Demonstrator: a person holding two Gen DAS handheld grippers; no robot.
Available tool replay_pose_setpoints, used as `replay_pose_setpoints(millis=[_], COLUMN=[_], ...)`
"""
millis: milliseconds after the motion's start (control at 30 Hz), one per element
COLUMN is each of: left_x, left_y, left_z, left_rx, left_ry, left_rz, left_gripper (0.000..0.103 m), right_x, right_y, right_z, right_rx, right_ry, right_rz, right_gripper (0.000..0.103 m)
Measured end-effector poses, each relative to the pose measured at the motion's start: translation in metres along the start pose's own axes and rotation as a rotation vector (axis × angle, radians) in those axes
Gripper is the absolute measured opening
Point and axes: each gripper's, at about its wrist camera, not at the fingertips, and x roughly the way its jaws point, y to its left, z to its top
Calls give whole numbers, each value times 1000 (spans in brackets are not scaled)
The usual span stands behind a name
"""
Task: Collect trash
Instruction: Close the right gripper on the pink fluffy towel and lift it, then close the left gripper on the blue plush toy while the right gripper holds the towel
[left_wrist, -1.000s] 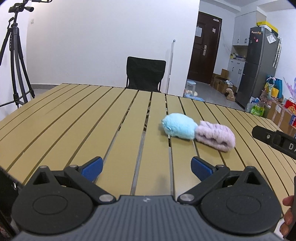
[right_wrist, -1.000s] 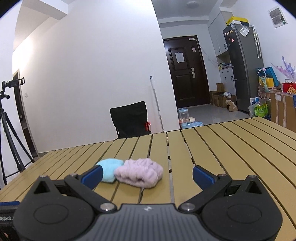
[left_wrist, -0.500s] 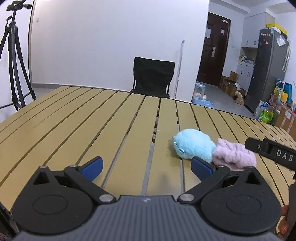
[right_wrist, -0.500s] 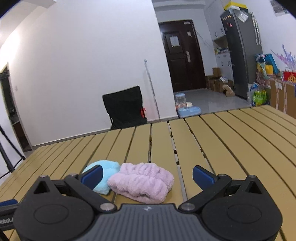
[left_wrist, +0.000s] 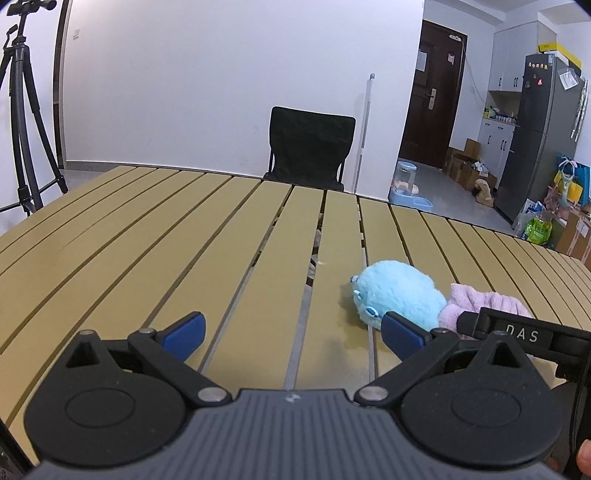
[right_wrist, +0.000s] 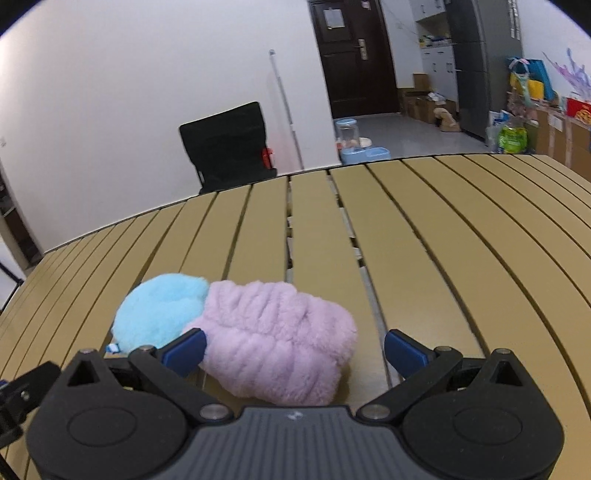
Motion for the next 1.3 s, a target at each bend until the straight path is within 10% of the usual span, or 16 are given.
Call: replay_pose_setpoints(millis=[833, 1300], left_x=[-3, -5], left_y=[-14, -48], left_z=[-1, -12], left_rx=[18, 56], left_ry=[1, 7], left_rz=[-29, -59], left_gripper=[103, 103], right_x=[-22, -53], right_y=[-16, -69], right_z=[-11, -7], right_rx=[66, 172], right_ry=[-111, -230], right_rz=[159, 146], right_gripper=[37, 35])
